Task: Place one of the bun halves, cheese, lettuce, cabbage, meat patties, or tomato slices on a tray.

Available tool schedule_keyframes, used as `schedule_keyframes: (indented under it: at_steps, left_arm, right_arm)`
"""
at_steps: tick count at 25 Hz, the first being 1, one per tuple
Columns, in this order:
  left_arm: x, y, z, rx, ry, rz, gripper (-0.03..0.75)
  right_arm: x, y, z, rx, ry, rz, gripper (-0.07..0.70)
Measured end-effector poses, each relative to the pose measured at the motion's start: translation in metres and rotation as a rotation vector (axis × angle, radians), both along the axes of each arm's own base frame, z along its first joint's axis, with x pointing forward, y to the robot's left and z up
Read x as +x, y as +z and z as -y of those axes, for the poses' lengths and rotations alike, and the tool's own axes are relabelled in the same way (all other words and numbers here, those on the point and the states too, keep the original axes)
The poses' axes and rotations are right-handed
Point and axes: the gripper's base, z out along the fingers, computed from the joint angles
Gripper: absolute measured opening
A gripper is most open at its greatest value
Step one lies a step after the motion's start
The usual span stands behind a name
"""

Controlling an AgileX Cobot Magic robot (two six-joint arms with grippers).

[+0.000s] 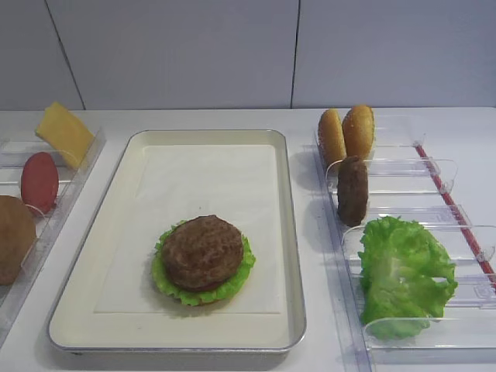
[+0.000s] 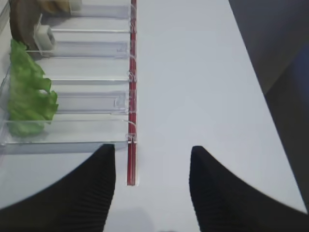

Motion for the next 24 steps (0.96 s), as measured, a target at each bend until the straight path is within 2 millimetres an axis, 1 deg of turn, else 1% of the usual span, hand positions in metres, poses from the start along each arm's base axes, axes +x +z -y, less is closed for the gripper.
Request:
schedule_keyframes:
  at_steps: [2,9,24]
  left_arm:
    - [0.0,0.0,0.0,0.0,0.0,0.0,0.262]
    - [0.0,0.0,0.0,0.0,0.0,0.002,0.262]
    - [0.0,0.0,0.0,0.0,0.0,0.002,0.262]
  right_arm:
    - [0.003,-0.006,-0.003,0.023,-0.007,-0.019,0.396]
    - [0.015,-0.009,-0.004,0.031,-0.017,0.061,0.396]
    - [0.016,-0.009,-0.004,0.024,-0.01,0.07,0.396]
